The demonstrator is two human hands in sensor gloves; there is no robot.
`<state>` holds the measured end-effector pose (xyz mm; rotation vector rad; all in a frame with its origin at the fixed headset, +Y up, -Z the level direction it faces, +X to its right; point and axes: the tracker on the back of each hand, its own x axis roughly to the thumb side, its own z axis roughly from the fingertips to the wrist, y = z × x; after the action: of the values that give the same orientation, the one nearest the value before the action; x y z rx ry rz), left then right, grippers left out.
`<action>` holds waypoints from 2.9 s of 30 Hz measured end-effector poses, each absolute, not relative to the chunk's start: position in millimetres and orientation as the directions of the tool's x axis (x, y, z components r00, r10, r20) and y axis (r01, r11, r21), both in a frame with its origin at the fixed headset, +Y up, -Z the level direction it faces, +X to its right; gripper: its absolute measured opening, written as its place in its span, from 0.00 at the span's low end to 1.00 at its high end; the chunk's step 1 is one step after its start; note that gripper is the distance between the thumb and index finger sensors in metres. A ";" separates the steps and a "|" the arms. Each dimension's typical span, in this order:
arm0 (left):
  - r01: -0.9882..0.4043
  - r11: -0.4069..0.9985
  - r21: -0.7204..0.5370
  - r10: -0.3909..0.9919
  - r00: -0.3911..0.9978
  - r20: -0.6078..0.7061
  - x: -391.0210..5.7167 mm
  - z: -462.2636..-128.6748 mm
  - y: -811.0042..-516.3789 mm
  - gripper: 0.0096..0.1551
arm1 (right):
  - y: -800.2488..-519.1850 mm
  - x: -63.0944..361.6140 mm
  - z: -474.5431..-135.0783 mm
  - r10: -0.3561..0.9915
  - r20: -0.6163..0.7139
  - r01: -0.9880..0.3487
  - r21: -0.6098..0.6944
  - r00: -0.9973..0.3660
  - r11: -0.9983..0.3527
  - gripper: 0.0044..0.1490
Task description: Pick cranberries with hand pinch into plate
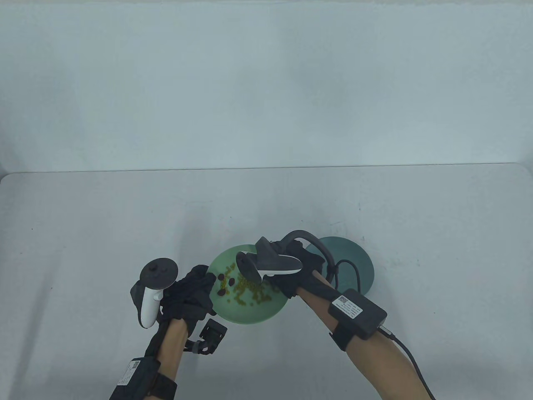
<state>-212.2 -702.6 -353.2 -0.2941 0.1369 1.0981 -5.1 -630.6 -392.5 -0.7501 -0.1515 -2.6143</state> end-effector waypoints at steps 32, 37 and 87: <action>-0.876 0.454 -0.164 0.833 0.483 -0.271 -214.3 -353.1 -704.2 0.26 | -615.4 95.4 -424.3 -0.298 0.315 0.334 0.066 -0.901 -0.940 0.28; -0.875 0.455 -0.165 0.833 0.484 -0.269 -214.6 -353.3 -704.3 0.26 | -639.1 115.1 -433.9 -0.287 0.263 0.328 0.127 -0.921 -0.936 0.28; -0.883 0.443 -0.154 0.843 0.469 -0.263 -220.2 -355.6 -705.0 0.26 | -606.5 122.5 -420.0 -0.306 0.229 0.328 0.064 -0.924 -0.942 0.30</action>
<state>-220.2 -705.0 -355.6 -0.2854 0.1559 1.0759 122.5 -606.5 -420.0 -0.3098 -0.1448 -2.7954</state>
